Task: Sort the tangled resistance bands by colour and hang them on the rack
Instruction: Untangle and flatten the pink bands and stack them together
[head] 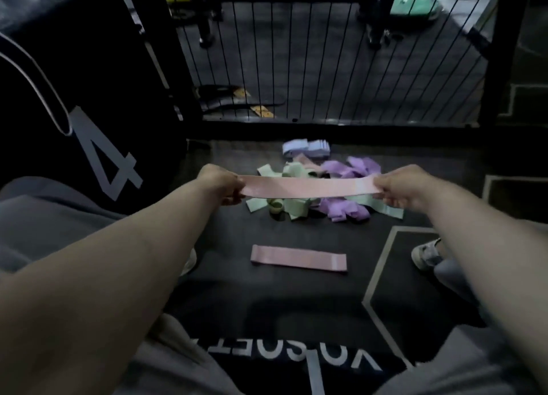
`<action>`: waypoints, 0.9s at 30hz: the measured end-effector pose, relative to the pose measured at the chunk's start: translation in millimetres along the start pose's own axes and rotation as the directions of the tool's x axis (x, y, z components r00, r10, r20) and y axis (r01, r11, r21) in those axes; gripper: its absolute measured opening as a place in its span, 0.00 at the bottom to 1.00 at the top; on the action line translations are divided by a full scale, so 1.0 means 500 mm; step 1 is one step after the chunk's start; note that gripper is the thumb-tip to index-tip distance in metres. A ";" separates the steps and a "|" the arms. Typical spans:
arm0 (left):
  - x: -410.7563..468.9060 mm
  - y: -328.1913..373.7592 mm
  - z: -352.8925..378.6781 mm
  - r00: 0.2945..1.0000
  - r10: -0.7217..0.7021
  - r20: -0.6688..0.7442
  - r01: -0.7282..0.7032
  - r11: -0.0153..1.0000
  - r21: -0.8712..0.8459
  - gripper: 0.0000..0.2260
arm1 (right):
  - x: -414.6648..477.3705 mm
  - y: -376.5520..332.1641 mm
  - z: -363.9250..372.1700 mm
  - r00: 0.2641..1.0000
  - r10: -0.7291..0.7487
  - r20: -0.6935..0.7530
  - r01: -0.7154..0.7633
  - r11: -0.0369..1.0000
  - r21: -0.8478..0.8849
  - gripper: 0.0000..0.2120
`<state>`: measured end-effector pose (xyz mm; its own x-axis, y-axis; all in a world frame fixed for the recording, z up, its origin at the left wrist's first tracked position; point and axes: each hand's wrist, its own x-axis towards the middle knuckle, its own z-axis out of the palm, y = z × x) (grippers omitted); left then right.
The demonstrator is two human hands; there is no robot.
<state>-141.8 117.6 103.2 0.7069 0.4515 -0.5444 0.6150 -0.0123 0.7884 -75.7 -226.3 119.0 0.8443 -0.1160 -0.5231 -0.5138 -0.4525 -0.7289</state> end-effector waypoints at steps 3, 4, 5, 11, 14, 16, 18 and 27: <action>0.042 -0.054 0.035 0.996 -0.092 -0.004 0.092 0.992 0.082 0.07 | 0.040 0.080 0.042 0.996 0.094 0.013 -0.092 0.993 -0.080 0.03; 0.058 -0.075 0.046 0.993 -0.115 -0.017 0.116 0.988 0.104 0.08 | 0.051 0.102 0.056 0.992 0.125 0.007 -0.124 0.987 -0.102 0.02; 0.069 -0.095 0.056 0.990 -0.137 -0.039 0.141 0.983 0.119 0.10 | 0.061 0.120 0.069 0.989 0.149 -0.004 -0.149 0.982 -0.118 0.02; 0.148 -0.206 0.100 0.962 -0.251 -0.107 0.265 0.951 0.156 0.07 | 0.144 0.201 0.157 0.965 0.248 -0.081 -0.257 0.958 -0.129 0.06; 0.191 -0.255 0.112 0.917 -0.349 -0.190 0.368 0.927 0.071 0.06 | 0.179 0.230 0.195 0.948 0.297 -0.113 -0.311 0.941 -0.134 0.04; 0.206 -0.279 0.126 0.924 -0.324 -0.204 0.358 0.920 0.161 0.06 | 0.194 0.257 0.219 0.935 0.337 -0.111 -0.348 0.932 -0.103 0.02; 0.209 -0.302 0.140 0.936 -0.293 -0.195 0.335 0.912 0.238 0.05 | 0.218 0.302 0.240 0.914 0.381 -0.136 -0.396 0.912 -0.107 0.09; 0.236 -0.402 0.173 0.962 -0.207 -0.178 0.263 0.879 0.397 0.03 | 0.241 0.386 0.294 0.846 0.481 -0.229 -0.519 0.842 -0.147 0.12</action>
<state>-151.7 96.4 -144.1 0.4905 0.5955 -0.6362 0.8653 -0.2463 0.4366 -95.4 -197.6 -149.6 0.5019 -0.5184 -0.6923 -0.8485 -0.4505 -0.2778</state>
